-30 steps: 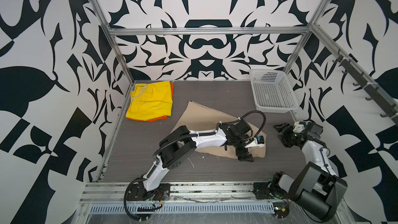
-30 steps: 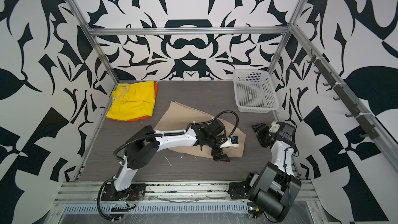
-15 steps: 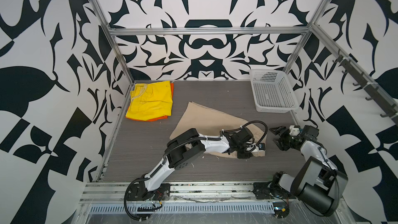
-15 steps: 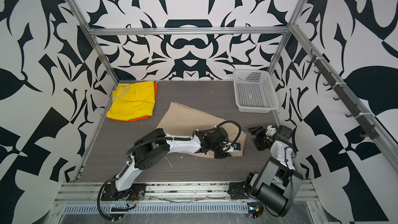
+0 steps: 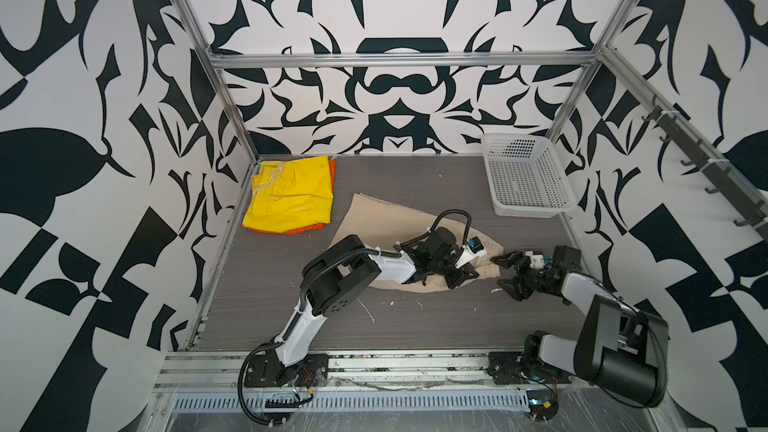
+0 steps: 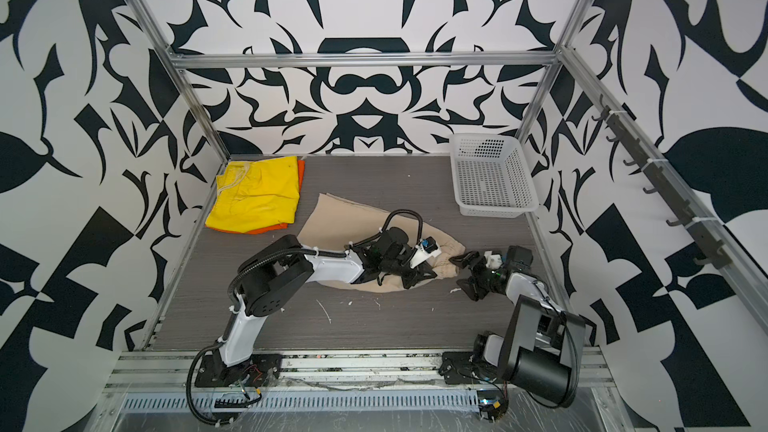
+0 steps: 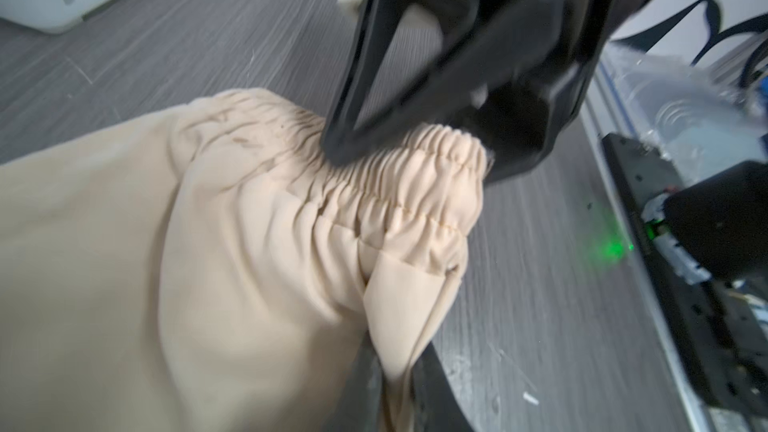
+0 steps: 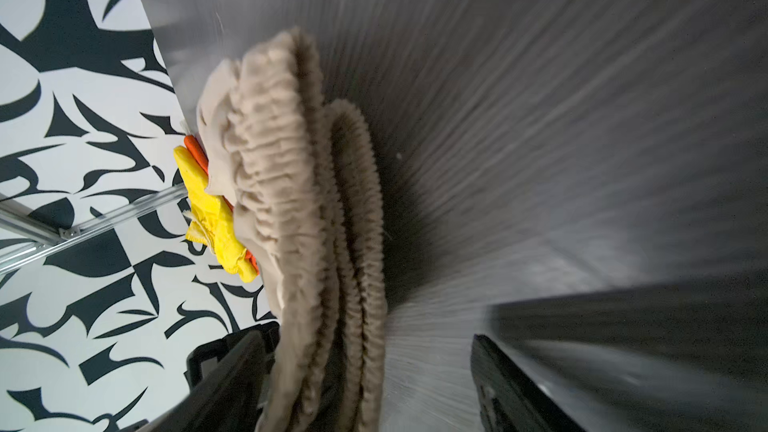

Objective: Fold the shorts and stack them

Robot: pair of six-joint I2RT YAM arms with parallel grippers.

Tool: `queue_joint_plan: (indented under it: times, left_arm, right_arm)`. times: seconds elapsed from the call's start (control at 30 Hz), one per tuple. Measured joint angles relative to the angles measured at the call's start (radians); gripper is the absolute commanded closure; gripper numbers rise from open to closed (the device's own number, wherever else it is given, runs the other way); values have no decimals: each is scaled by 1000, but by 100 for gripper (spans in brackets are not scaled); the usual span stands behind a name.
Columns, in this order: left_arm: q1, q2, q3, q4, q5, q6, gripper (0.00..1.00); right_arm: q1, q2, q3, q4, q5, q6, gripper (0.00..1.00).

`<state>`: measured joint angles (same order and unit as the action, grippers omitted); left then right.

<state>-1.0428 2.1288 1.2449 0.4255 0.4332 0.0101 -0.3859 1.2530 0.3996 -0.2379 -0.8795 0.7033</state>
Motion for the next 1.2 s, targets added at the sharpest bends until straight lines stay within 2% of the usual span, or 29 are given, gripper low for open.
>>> queue_joint_plan:
  times: [0.07,0.13,0.2,0.27,0.3,0.4,0.5,0.67,0.83,1.0,1.2]
  left_arm:
    - [-3,0,0,16,14,-20,86]
    - [-5,0,0,28,29,-35,86]
    - [-7,0,0,35,40,-45,80]
    - [-6,0,0,35,43,-54,66]
    - [-6,-2,0,32,42,-61,63]
    - [5,-21,0,-9,24,-101,54]
    - [26,-76,0,-66,3,-158,49]
    - [112,-211,-8,-144,-59,-274,39]
    - [229,-319,-59,-255,-143,-426,39]
    - [347,-340,-151,-385,-195,-563,40]
    - [397,-340,-253,-478,-212,-645,44]
  right_arm:
    - [51,21,-9,64,-2,50,18]
    - [84,50,-14,132,-5,95,25]
    - [115,92,-15,214,-7,135,44]
    - [134,125,-14,267,-6,167,61]
    - [139,131,-11,270,1,167,66]
    - [151,87,55,107,88,84,78]
    - [162,-9,172,-79,208,-27,86]
    - [175,-73,366,-306,348,-184,92]
    - [241,-40,562,-526,494,-312,93]
    - [367,13,806,-687,645,-377,93]
    - [568,113,1036,-792,826,-391,93]
